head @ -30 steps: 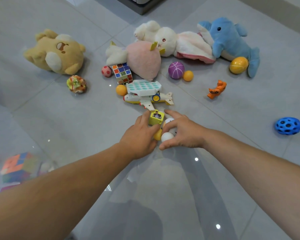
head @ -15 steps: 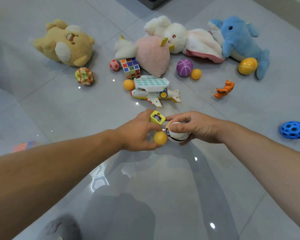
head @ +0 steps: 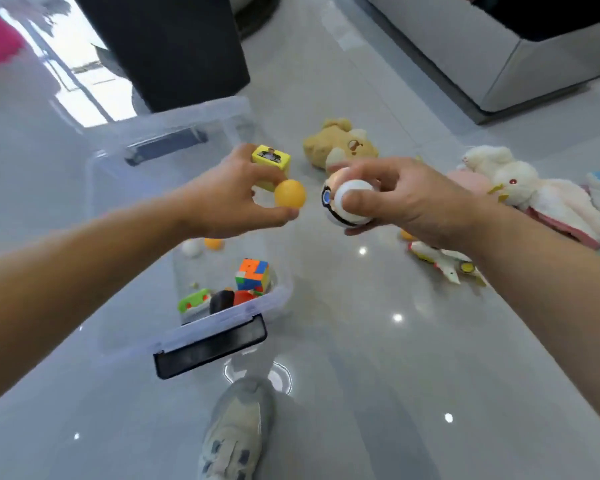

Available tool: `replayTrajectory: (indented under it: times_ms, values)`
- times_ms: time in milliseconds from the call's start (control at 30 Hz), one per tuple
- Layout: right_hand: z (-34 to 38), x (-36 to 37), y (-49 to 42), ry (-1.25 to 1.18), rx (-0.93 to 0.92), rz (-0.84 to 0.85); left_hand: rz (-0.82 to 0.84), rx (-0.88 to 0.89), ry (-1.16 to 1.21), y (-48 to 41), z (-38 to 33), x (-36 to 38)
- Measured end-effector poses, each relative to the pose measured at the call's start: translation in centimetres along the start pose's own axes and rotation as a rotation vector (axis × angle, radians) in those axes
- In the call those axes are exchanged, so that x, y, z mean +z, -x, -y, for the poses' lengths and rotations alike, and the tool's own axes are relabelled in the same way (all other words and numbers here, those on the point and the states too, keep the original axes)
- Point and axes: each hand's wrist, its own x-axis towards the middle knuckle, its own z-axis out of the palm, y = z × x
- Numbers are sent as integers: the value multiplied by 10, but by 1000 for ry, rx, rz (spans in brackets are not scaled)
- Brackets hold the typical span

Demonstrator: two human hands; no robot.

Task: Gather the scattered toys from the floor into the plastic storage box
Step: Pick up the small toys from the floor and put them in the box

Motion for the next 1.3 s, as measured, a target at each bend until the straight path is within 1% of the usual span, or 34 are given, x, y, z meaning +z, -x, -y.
replayTrajectory:
  times_ms: [67, 133, 200, 267, 367, 433, 500, 633, 733, 800, 867, 900, 933, 1000, 1100, 1167, 1233, 1267, 1300]
  values:
    - [31, 38, -30, 268, -124, 78, 15, -146, -32, 23, 40, -11]
    - [47, 77, -56, 635, -233, 187, 105, -266, -74, 40, 80, -10]
    - [49, 113, -82, 1028, -327, 295, 190, -346, -145, 50, 113, -1]
    - [37, 142, -110, 1319, -335, 388, 306, -390, -269, 55, 136, 14]
    - [6, 177, -144, 1584, -207, 581, 547, -410, -462, 54, 163, 51]
    - [-21, 194, -158, 1669, -93, 698, 651, -413, -534, 49, 182, 77]
    - [-47, 203, -165, 1716, 43, 767, 729, -421, -562, 45, 190, 97]
    - [-84, 218, -166, 1752, 278, 788, 836, -426, -553, 42, 184, 124]
    - [-98, 226, -165, 1724, 381, 792, 869, -432, -525, 43, 181, 135]
    - [-98, 226, -164, 1693, 425, 811, 882, -429, -457, 45, 176, 129]
    - [-88, 224, -162, 1619, 417, 821, 880, -416, -370, 42, 167, 114]
    - [-79, 222, -160, 1567, 371, 784, 856, -405, -343, 38, 161, 104]
    - [-69, 218, -157, 1498, 300, 709, 822, -395, -333, 34, 155, 94]
    - [-48, 205, -147, 1313, 131, 490, 700, -390, -348, 28, 140, 70]
    - [-24, 169, -118, 1048, -94, 155, 445, -405, -420, 14, 121, 41]
    - [-16, 140, -88, 877, -227, -84, 209, -431, -368, 4, 104, 26]
    - [-14, 107, -53, 743, -293, -271, -8, -447, -277, -9, 75, 16]
    - [-19, 92, -40, 697, -278, -341, -89, -444, -236, -15, 61, 13]
    - [-24, 70, -22, 668, -231, -416, -150, -404, -212, -25, 38, 11]
